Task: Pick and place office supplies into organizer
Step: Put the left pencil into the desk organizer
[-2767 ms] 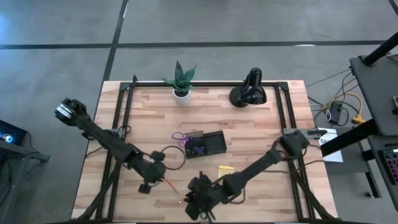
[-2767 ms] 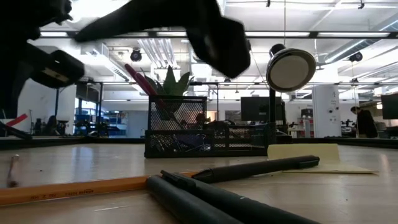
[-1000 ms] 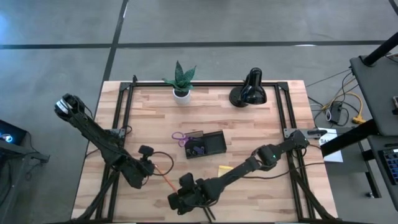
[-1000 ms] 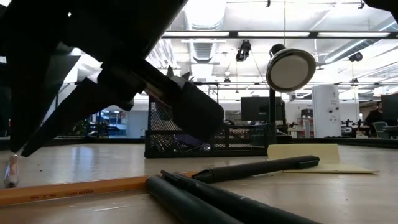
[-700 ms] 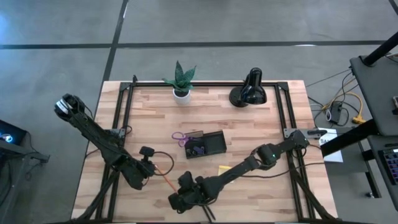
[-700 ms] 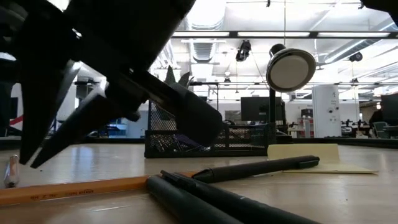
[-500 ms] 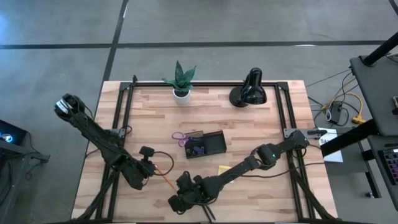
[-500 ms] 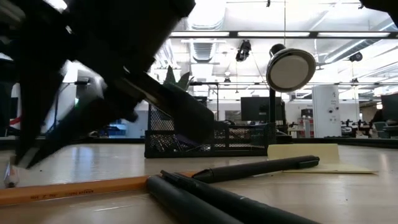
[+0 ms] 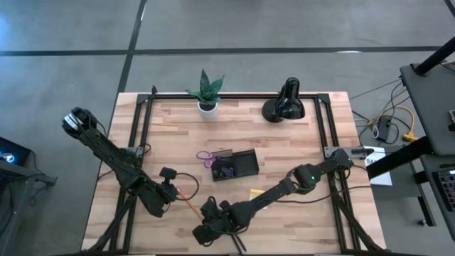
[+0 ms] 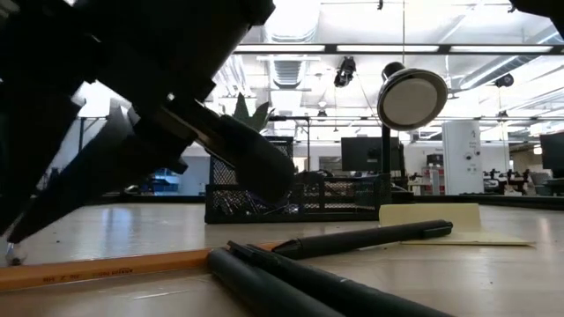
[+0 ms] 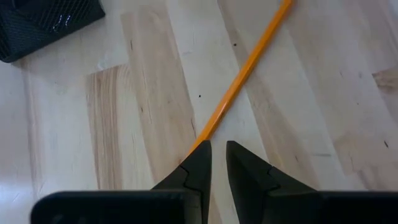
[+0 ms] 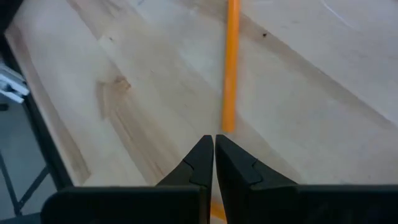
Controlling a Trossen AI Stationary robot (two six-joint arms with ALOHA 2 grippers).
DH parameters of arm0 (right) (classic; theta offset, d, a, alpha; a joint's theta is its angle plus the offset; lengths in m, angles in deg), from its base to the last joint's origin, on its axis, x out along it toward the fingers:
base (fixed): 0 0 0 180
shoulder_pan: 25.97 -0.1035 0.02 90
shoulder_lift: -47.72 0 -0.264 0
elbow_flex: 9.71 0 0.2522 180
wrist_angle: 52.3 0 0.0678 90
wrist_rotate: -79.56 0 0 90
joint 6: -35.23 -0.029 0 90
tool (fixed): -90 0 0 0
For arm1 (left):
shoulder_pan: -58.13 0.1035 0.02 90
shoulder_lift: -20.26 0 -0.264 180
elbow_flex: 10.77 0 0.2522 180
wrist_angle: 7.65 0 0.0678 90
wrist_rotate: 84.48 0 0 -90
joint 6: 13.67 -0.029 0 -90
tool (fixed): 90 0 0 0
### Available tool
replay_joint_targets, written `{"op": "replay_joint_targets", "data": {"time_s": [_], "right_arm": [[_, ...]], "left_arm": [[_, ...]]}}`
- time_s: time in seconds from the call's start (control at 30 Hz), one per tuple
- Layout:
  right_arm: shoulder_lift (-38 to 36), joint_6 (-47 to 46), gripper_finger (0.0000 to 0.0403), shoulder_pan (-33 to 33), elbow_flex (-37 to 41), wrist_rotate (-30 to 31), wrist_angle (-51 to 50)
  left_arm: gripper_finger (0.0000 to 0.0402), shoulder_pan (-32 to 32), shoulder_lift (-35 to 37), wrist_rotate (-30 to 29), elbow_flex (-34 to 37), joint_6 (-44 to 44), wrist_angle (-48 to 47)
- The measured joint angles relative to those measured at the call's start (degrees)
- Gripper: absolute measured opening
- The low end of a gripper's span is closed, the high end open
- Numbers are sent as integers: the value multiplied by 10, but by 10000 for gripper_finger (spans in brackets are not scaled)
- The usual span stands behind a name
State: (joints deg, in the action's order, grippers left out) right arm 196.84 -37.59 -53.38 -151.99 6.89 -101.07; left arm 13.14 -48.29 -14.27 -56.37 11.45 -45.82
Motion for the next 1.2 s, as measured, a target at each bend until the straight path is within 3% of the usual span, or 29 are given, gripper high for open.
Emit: {"op": "replay_joint_targets", "data": {"time_s": [1.2], "right_arm": [[7,10,11,2,0,-1,16]], "left_arm": [[35,0,1,6,0,16,-29]]}}
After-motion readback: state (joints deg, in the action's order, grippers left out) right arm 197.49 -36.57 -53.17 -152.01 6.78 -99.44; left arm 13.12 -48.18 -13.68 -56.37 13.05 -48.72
